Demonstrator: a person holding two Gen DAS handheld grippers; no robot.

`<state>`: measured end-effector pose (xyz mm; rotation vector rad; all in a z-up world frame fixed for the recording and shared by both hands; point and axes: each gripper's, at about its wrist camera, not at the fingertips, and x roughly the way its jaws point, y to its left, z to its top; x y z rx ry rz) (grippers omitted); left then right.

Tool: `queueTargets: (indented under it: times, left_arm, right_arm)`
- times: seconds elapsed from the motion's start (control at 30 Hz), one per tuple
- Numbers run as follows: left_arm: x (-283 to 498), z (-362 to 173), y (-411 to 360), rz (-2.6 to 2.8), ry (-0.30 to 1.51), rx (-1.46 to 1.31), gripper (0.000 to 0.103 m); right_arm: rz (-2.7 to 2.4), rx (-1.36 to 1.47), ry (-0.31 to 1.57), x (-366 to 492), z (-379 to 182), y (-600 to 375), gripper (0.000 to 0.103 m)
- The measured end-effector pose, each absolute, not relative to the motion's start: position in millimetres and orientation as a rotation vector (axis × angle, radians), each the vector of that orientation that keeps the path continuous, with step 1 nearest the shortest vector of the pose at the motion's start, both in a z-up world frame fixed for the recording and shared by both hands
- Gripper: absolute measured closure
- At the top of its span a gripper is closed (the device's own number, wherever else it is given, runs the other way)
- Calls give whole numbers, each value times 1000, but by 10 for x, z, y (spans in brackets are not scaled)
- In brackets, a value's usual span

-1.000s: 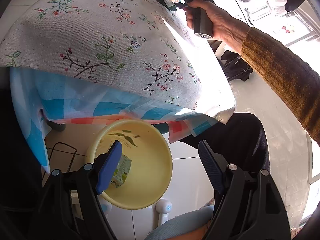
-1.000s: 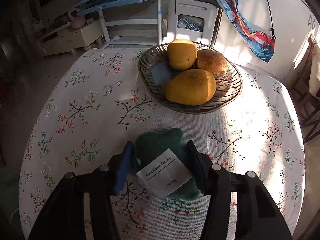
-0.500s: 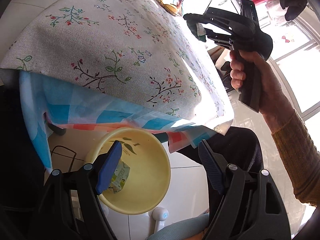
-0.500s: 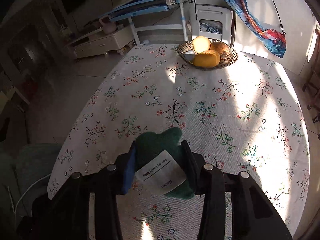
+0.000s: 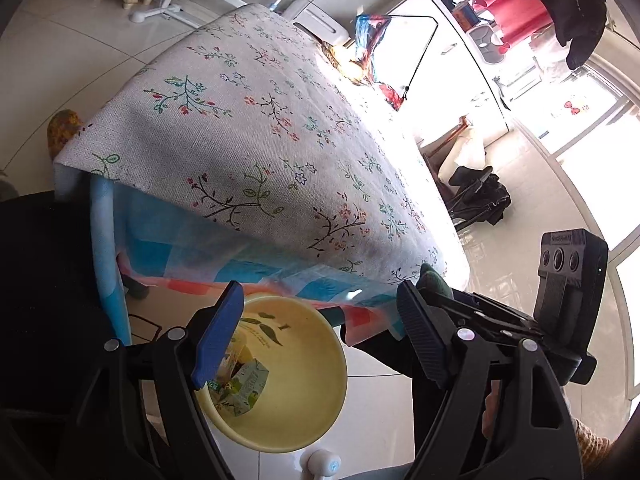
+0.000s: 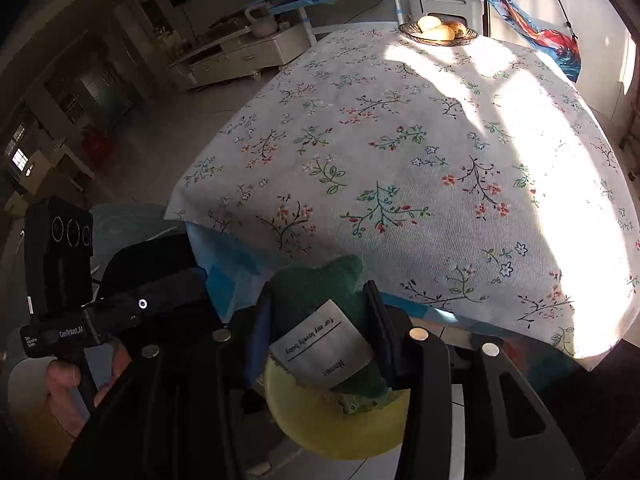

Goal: Collect trash
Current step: 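Carry the green sponge over the yellow basin with the right tool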

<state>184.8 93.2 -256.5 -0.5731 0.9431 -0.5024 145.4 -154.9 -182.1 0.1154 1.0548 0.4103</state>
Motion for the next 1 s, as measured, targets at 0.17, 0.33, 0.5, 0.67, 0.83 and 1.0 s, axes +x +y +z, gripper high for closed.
queueTargets:
  times: [0.17,0.33,0.5,0.67,0.83,1.0]
  left_arm:
    - [1810,-2512,851,-462,944,-499,28]
    - [1820,-2513,815,-403,957,-443,28]
    - [1815,-2525,802,-354,965,-410,28]
    - [1793,-2477,734,-321,956,-353,28]
    - [1742,-2384,625,-298,930,-282,27]
    - [1700,-2321,588,-283,904,-245,27]
  right_arm:
    - [406,172,1086,1203,-2077,-1571,59]
    - [395,210,1128,1127,-2276,-1590,59]
    - [396,160,1155,1131,-2379,-1515,57]
    - [413,122,1168,1138,-2427,-1460,56]
    - [414,138,1167,1085,-2455,-1548,56]
    - [414,140,1171,1014,-2457,-1562,56]
